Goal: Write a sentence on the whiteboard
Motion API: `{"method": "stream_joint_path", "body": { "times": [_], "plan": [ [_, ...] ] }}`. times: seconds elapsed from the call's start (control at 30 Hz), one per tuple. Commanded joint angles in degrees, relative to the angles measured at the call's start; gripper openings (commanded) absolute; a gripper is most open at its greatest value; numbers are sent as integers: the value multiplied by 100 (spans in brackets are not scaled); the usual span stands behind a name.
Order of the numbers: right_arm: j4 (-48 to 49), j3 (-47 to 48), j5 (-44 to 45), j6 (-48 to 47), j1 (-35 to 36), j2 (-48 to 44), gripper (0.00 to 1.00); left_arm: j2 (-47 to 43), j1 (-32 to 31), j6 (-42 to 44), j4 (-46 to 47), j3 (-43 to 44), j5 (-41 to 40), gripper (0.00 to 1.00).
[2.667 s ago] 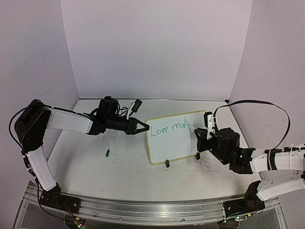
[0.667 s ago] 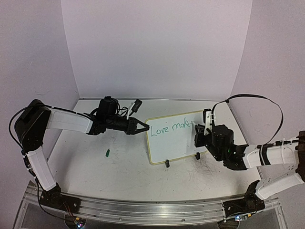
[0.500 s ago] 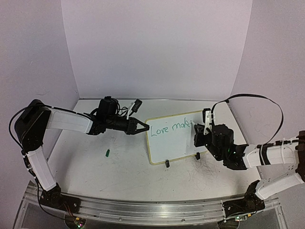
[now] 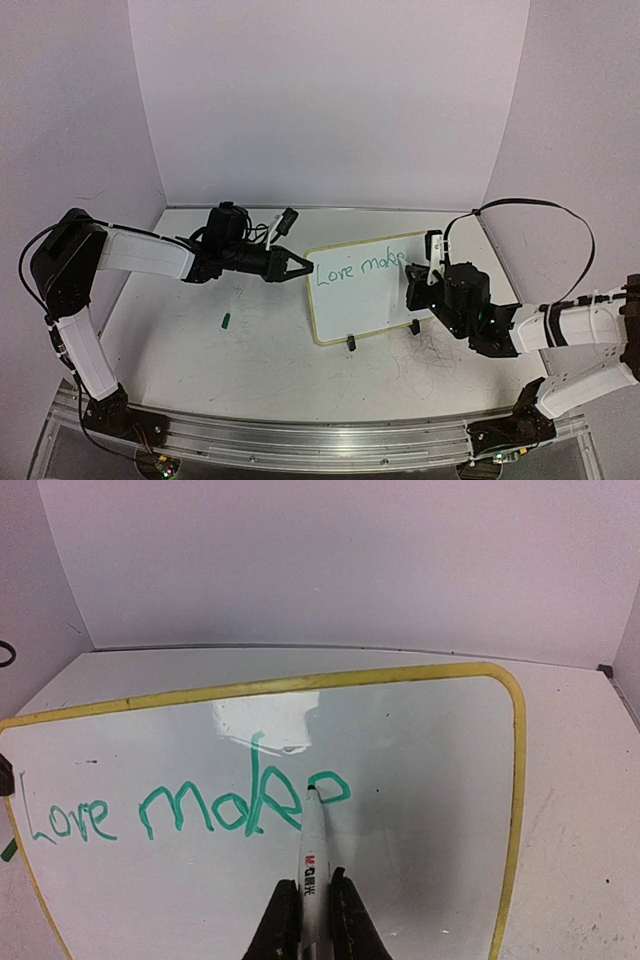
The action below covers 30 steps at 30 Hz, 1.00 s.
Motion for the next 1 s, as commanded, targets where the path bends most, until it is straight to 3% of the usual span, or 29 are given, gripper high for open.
{"method": "stream_joint_path", "body": {
  "times": [0.0, 0.97],
  "plan": [
    [-258, -109, 6, 151, -34, -52, 0, -89, -56, 311, -455, 80, -227, 0],
    [-565, -201, 40, 466, -37, -136, 0, -112, -56, 353, -469, 79, -262, 0]
  ]
}}
